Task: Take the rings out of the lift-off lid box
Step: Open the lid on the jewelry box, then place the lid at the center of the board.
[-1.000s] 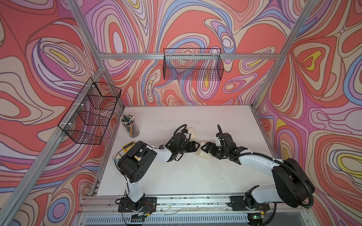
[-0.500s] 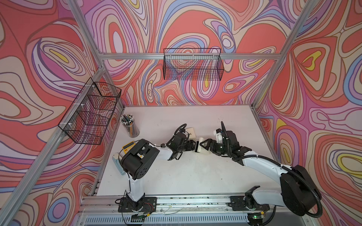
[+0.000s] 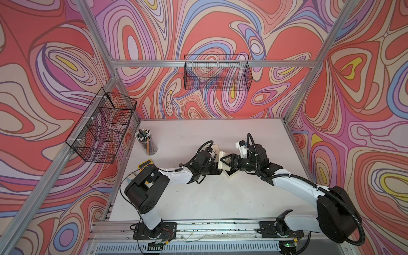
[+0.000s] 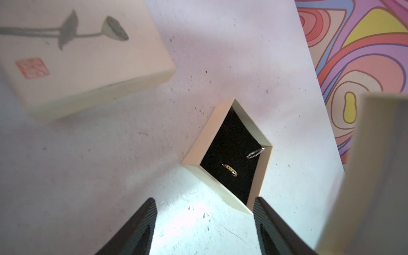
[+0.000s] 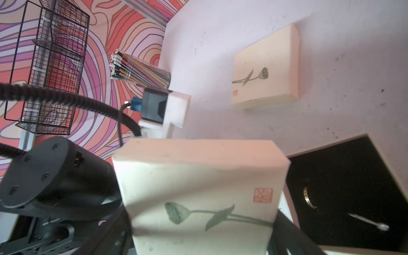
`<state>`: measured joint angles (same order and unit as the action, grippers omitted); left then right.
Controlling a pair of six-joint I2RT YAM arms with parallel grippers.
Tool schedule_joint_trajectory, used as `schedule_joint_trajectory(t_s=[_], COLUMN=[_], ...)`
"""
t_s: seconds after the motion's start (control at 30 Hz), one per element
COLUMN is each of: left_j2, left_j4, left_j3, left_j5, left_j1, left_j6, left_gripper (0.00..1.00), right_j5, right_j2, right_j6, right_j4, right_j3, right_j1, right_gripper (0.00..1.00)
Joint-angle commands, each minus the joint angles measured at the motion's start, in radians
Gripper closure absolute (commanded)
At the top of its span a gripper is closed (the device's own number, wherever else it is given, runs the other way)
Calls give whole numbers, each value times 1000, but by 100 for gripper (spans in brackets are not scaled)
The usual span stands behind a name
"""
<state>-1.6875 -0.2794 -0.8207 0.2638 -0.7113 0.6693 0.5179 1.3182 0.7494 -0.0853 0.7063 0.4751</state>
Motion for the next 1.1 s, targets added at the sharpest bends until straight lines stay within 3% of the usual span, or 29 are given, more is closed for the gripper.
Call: schedule_joint_trajectory(t_s=[0.0, 0.33, 0.63, 1.07], left_j2=[34, 40, 43, 103], left_j4=[51, 10, -7, -17], left_j3=[18, 58, 53, 74], left_j5=[-7, 23, 52, 54], left_j1=[7, 30, 32, 32], left_j6=[-19, -5, -6, -15], left_gripper=[26, 25, 23, 22], right_j5=[8, -21, -402, -527], right_j2=[-19, -18, 131, 384], right_j6=[4, -23, -191, -236], right_j4=[-21, 61, 521, 619], right_j3=[-2, 24, 276, 405], right_j1=[-30, -120, -142, -167], right_gripper=[27, 27, 27, 25])
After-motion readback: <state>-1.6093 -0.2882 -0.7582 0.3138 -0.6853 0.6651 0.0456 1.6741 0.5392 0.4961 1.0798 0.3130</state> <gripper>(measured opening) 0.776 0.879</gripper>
